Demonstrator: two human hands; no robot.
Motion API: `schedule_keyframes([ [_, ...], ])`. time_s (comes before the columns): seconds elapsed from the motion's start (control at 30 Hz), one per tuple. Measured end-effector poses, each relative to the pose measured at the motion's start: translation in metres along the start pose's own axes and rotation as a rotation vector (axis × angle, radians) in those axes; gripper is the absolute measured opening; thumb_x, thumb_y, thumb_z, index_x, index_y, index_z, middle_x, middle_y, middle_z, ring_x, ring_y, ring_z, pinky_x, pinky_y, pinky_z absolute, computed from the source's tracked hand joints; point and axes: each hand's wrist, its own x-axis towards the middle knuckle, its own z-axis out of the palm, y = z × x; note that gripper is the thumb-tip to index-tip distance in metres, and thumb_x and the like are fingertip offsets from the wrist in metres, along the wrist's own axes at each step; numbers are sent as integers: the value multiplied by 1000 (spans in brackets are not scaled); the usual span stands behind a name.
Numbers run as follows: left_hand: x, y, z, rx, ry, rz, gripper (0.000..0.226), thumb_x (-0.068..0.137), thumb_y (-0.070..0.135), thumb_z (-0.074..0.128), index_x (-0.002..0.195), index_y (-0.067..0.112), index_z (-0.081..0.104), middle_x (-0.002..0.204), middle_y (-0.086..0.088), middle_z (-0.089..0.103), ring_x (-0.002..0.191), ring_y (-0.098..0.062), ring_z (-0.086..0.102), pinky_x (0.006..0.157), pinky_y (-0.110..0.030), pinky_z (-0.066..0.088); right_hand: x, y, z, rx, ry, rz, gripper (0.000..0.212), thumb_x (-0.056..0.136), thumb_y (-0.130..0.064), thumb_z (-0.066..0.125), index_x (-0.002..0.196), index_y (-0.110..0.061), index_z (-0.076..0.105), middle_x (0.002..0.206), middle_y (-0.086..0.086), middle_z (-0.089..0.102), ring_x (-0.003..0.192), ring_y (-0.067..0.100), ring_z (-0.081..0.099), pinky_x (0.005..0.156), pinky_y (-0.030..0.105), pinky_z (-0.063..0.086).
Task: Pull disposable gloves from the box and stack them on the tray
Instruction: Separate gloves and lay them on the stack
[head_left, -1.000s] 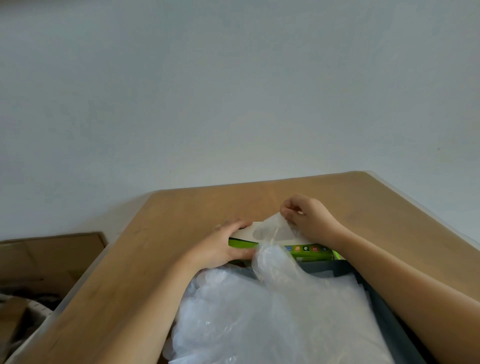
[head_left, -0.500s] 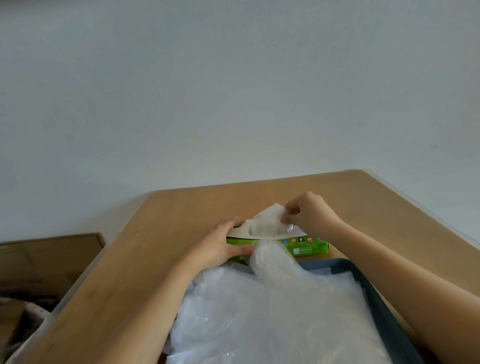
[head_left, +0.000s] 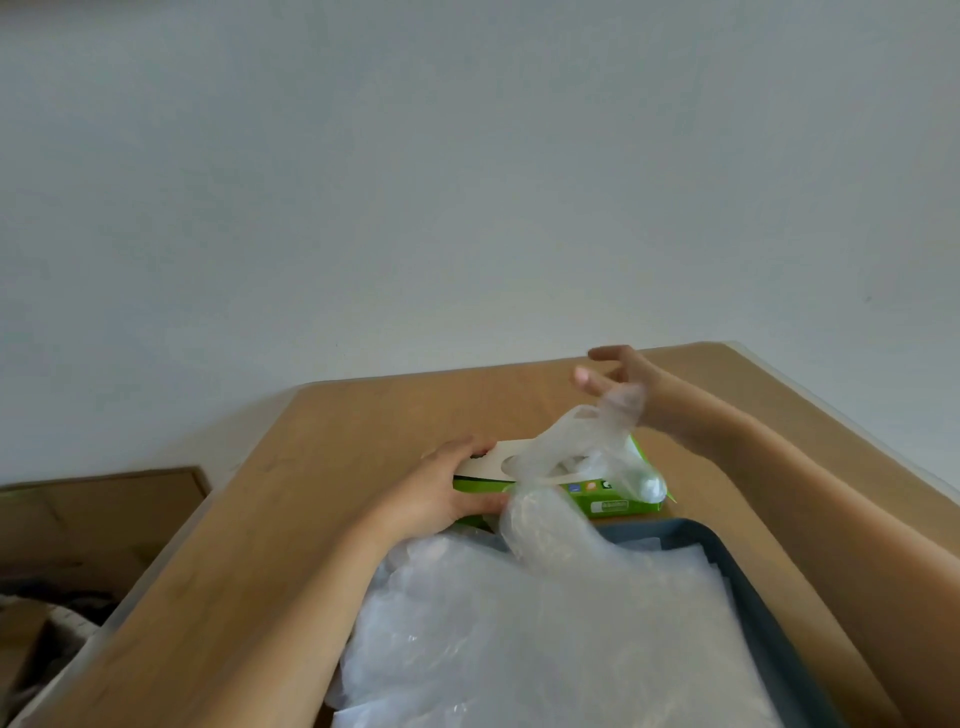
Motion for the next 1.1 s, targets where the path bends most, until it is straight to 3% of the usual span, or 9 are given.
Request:
schedule_keyframes([
  [0.1, 1, -2, 1, -6, 9, -5, 73, 77, 43, 75, 141, 29, 42, 145, 13, 40, 132, -9, 39, 113, -31, 29, -17, -10, -19, -253, -280, 50, 83, 69, -58, 70, 138, -26, 37, 118, -6, 57, 103, 5, 58, 75, 20, 52],
  [0.23, 2, -1, 1, -1, 0, -13, 73, 79, 42, 74, 142, 30, 40, 146, 16, 36, 130, -5, 38, 109, -22, 28, -22, -21, -26, -599, -119, 30, 66, 70, -43, 79, 125, -20, 52, 116, -5, 58, 90, 6, 59, 65, 13, 44],
  [0.33, 2, -2, 0, -7, 3, -22, 73, 78, 44, 74, 142, 31, 41, 148, 15, 35, 132, -6, 37, 113, -27, 28, -18, -24, -19, -616, -22, -16, 43, 80, -32, 74, 116, -11, 64, 105, -4, 66, 75, 4, 63, 64, 13, 47],
  [0.47, 1, -2, 0, 17, -10, -23, 72, 78, 46, 73, 141, 33, 40, 148, 18, 34, 132, -6, 37, 113, -27, 28, -13, -15, 0, -668, 93, -170, 32, 88, -28, 66, 118, -18, 67, 112, -5, 68, 103, 11, 62, 85, 19, 39],
  [0.67, 2, -4, 0, 39, -24, -26, 75, 75, 54, 73, 140, 34, 43, 147, 13, 39, 131, -8, 40, 113, -36, 31, -7, -10, 10, -600, 245, -211, 9, 85, -14, 67, 85, -15, 76, 83, 0, 72, 80, 14, 64, 69, 21, 46],
  [0.83, 2, -3, -1, 25, -9, -16, 72, 78, 47, 73, 141, 31, 42, 146, 20, 34, 134, -4, 35, 113, -25, 27, -4, -21, -5, -326, 536, -293, 20, 92, -4, 48, 80, -12, 62, 67, -8, 59, 64, 7, 54, 49, 3, 35],
  [0.9, 1, -2, -1, 30, -12, -12, 72, 79, 45, 73, 142, 29, 41, 144, 23, 31, 133, 0, 32, 111, -20, 24, -6, -28, -13, -176, 675, -348, 17, 95, -5, 43, 86, -10, 57, 64, -9, 58, 57, -2, 53, 54, 10, 40],
  [1.0, -2, 2, -1, 38, -12, 1, 71, 81, 41, 72, 143, 26, 40, 146, 19, 30, 133, 1, 30, 105, -13, 21, -19, -47, -34, -10, 865, -474, 16, 96, -11, 43, 84, -18, 51, 64, -8, 58, 59, 3, 55, 66, 28, 46],
  [1.1, -9, 12, -7, 28, -1, -5, 72, 80, 45, 70, 143, 26, 41, 148, 15, 33, 137, -2, 28, 104, -12, 18, -45, -66, -53, -115, 748, -526, 22, 93, -14, 51, 74, -25, 53, 60, -7, 60, 61, 11, 59, 73, 37, 51],
])
